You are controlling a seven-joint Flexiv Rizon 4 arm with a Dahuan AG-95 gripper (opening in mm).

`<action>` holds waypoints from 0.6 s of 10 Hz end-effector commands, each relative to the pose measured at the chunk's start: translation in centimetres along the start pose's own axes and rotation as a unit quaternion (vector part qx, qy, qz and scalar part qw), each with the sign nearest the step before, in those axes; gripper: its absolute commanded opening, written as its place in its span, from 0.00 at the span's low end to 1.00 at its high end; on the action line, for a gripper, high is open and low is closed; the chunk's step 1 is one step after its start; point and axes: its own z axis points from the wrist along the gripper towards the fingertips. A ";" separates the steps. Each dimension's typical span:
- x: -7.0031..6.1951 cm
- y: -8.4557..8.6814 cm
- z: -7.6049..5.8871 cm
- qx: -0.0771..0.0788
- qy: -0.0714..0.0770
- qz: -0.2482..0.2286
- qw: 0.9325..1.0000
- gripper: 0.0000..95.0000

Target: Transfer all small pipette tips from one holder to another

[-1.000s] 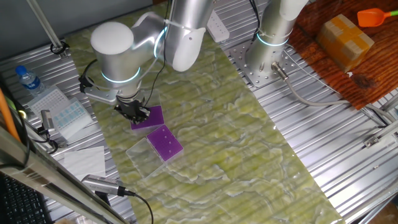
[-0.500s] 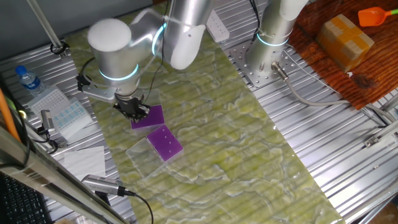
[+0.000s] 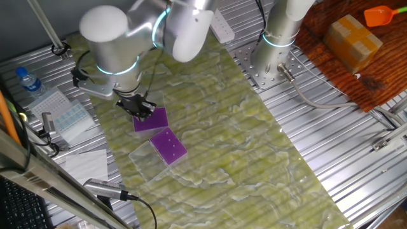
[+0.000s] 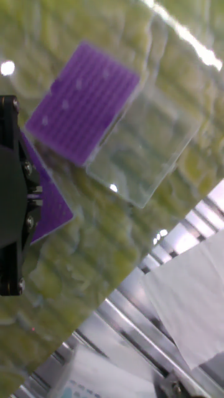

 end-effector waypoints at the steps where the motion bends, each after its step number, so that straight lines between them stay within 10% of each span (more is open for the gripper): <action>1: -0.8 2.3 0.0 0.002 0.002 0.027 1.000 0.00; 6: -1.1 4.8 2.4 0.007 -0.005 0.046 0.999 0.00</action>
